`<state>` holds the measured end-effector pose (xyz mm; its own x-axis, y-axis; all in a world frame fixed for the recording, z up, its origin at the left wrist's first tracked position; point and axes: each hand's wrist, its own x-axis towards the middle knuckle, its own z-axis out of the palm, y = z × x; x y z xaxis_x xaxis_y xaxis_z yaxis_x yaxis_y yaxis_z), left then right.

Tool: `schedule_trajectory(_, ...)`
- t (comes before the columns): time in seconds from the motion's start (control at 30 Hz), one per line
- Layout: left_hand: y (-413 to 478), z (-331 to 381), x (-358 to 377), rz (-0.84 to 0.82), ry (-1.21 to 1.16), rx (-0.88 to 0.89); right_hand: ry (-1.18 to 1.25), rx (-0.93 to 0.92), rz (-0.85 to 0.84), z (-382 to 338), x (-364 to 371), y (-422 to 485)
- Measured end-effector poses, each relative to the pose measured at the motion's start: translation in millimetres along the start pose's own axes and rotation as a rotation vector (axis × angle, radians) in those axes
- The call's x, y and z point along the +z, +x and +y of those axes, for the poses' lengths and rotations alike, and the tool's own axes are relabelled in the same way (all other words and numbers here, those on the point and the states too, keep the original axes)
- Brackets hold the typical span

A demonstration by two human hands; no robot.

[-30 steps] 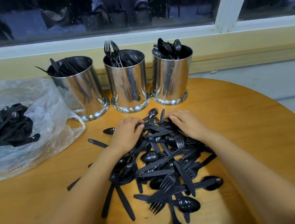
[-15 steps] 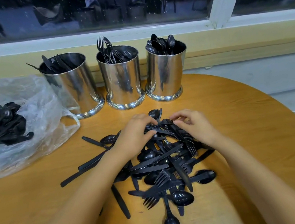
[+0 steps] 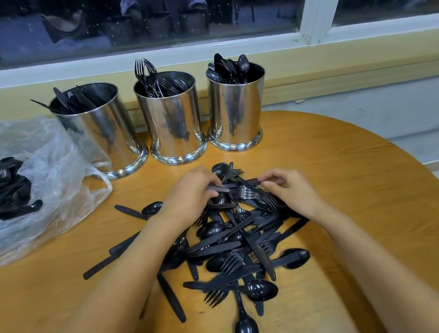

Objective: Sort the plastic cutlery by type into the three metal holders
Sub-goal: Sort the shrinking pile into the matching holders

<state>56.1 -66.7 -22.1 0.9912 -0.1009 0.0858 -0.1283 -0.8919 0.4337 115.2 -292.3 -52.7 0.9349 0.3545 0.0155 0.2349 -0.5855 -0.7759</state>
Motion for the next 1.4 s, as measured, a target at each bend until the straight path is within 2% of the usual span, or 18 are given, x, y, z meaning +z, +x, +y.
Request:
schedule_trajectory(0.1,-11,-4,-12,0.066,-0.004,-0.025,-0.012,0.01,0.016,-7,0,-5)
schedule_trajectory(0.2,-25,-6,-21,0.175,-0.076,-0.094,-0.108,-0.079,0.162,-16,-1,-12)
schedule_trajectory(0.27,-34,-1,-24,0.243,-0.159,-0.138,-0.017,-0.109,0.189,-32,-3,-21)
schedule_trajectory(0.33,-45,9,-26,0.269,-0.269,-0.178,0.175,-0.115,0.116,-52,-3,-32)
schedule_trajectory(0.4,-59,24,-27,0.256,-0.377,-0.203,0.355,-0.111,0.055,-72,-1,-46)
schedule_trajectory(0.5,-85,46,-26,0.216,-0.47,-0.173,0.446,-0.135,0.09,-88,2,-66)
schedule_trajectory(0.63,-123,67,-20,0.092,-0.382,-0.104,0.497,-0.188,0.076,-96,9,-99)
schedule_trajectory(0.73,-147,69,-11,0.085,-0.411,-0.141,0.528,-0.198,0.039,-92,18,-121)
schedule_trajectory(0.8,-161,65,-5,0.149,-0.518,-0.231,0.445,-0.169,0.045,-82,24,-134)
schedule_trajectory(0.9,-181,59,2,0.257,-0.705,-0.372,0.082,-0.141,0.114,-61,32,-149)
schedule_trajectory(1.0,-198,53,9,0.316,-0.843,-0.469,-0.103,-0.137,0.149,-46,38,-162)
schedule_trajectory(1.13,-212,50,18,0.319,-0.967,-0.532,-0.297,-0.075,0.072,-43,43,-175)
schedule_trajectory(1.23,-217,49,20,0.306,-1.021,-0.561,-0.275,-0.043,0.048,-43,48,-174)
schedule_trajectory(1.4,-219,49,17,0.288,-1.116,-0.597,-0.106,-0.056,0.141,-46,47,-163)
